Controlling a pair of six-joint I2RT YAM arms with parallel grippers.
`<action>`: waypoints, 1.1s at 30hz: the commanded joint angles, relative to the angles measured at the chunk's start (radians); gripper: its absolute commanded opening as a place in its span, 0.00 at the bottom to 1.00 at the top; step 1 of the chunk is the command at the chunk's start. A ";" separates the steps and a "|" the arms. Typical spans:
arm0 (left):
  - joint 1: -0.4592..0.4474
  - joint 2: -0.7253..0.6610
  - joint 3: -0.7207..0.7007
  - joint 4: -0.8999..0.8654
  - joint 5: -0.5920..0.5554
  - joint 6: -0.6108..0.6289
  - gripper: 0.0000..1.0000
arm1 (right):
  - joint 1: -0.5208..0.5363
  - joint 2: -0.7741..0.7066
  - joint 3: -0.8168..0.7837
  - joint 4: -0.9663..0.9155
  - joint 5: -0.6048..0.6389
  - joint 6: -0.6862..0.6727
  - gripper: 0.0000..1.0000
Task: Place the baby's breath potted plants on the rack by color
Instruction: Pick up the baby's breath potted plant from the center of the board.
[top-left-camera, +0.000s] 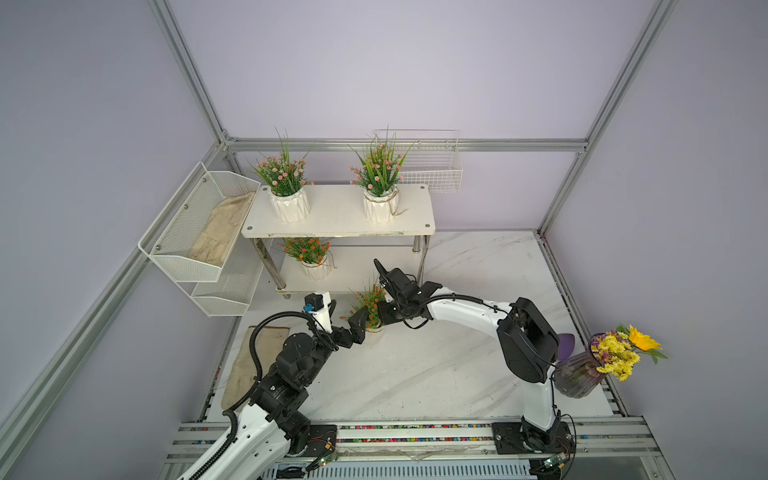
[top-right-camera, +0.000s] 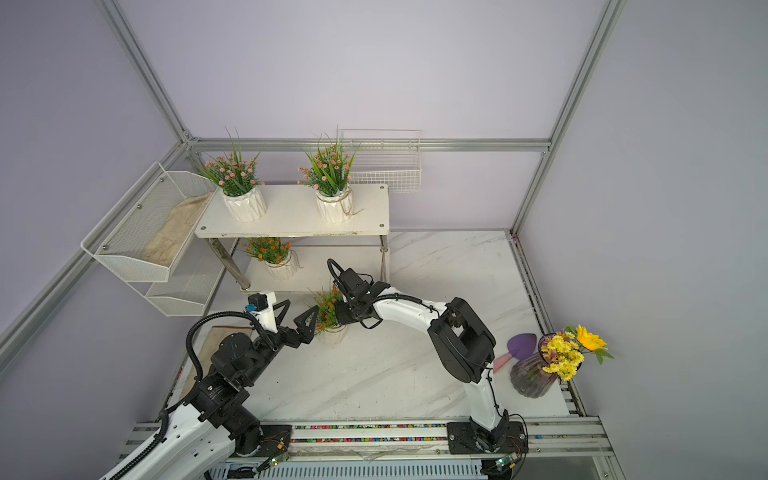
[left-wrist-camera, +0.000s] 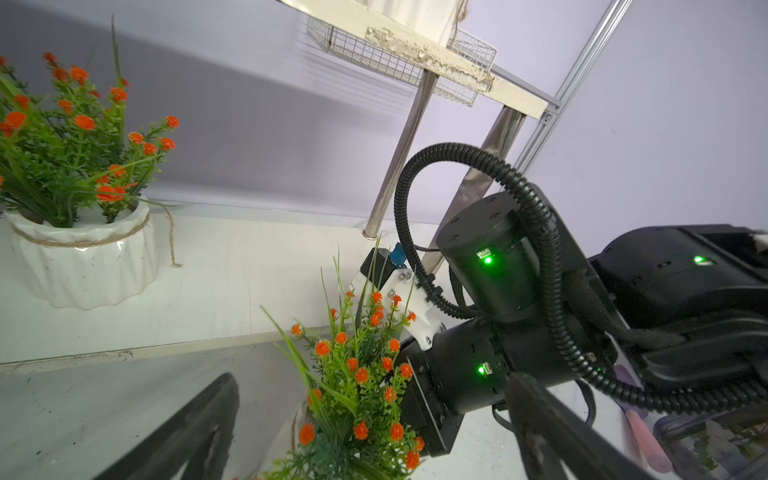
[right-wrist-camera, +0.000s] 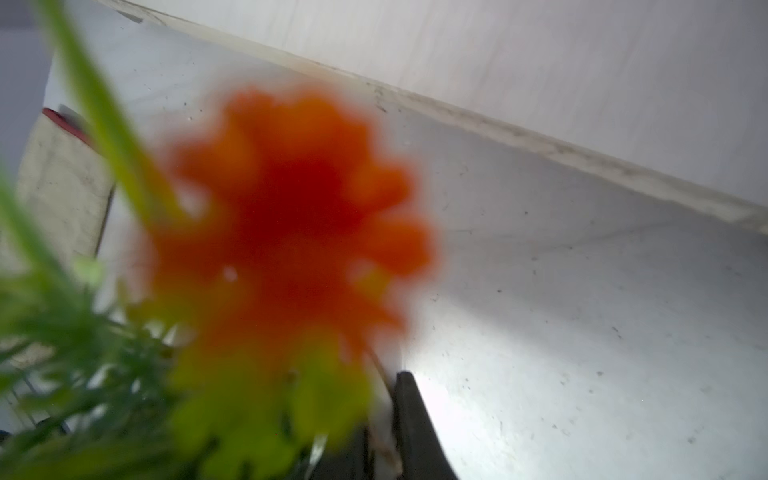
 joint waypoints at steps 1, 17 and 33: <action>-0.031 0.023 0.011 0.036 0.057 0.060 1.00 | -0.007 -0.128 0.041 -0.119 0.031 -0.036 0.08; -0.289 0.155 -0.118 0.285 0.063 0.179 1.00 | -0.072 -0.425 0.038 -0.377 0.101 -0.095 0.08; -0.309 0.557 0.006 0.649 0.137 0.301 1.00 | -0.073 -0.493 -0.084 -0.336 0.026 -0.066 0.07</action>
